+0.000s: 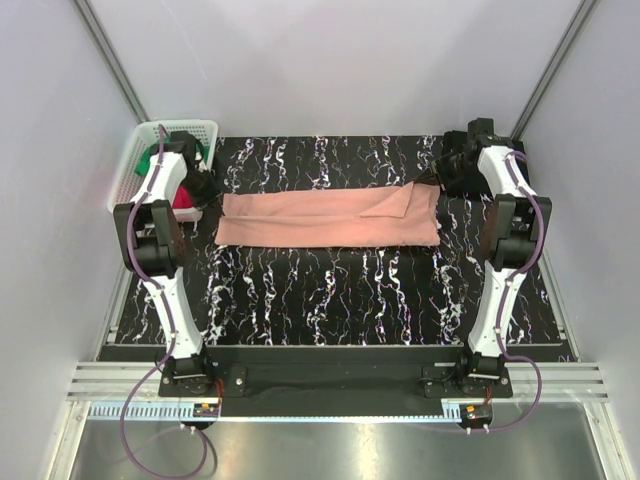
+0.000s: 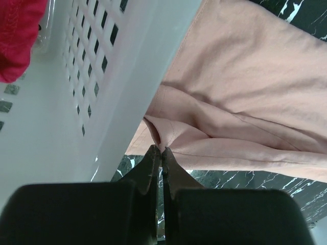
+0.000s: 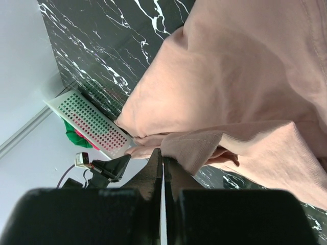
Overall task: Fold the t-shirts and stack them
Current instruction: Fold the tshirt
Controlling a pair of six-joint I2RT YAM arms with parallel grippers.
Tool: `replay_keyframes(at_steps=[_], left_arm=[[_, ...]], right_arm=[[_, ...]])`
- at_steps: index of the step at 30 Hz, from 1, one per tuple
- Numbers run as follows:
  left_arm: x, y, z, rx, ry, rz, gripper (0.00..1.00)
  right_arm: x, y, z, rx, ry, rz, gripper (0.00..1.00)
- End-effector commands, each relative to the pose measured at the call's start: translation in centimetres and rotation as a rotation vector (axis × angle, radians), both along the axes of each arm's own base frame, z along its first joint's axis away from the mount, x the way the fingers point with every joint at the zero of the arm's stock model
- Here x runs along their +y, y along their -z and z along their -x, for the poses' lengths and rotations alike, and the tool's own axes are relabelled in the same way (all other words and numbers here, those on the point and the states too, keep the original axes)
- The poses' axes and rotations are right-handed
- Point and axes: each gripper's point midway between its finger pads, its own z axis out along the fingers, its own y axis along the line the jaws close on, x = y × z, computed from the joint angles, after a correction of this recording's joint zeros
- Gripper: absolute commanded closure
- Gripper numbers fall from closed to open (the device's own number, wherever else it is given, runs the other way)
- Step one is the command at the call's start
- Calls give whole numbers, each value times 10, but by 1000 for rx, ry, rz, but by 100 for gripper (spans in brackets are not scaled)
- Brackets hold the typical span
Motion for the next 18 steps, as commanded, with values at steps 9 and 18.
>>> replay_keyframes(at_steps=[9, 18], left_arm=[[1, -7, -18, -46, 12, -28, 100], [1, -1, -21, -36, 9, -31, 100]], right_arm=[[-3, -10, -21, -73, -20, -9, 100], [-3, -5, -26, -77, -27, -8, 100]])
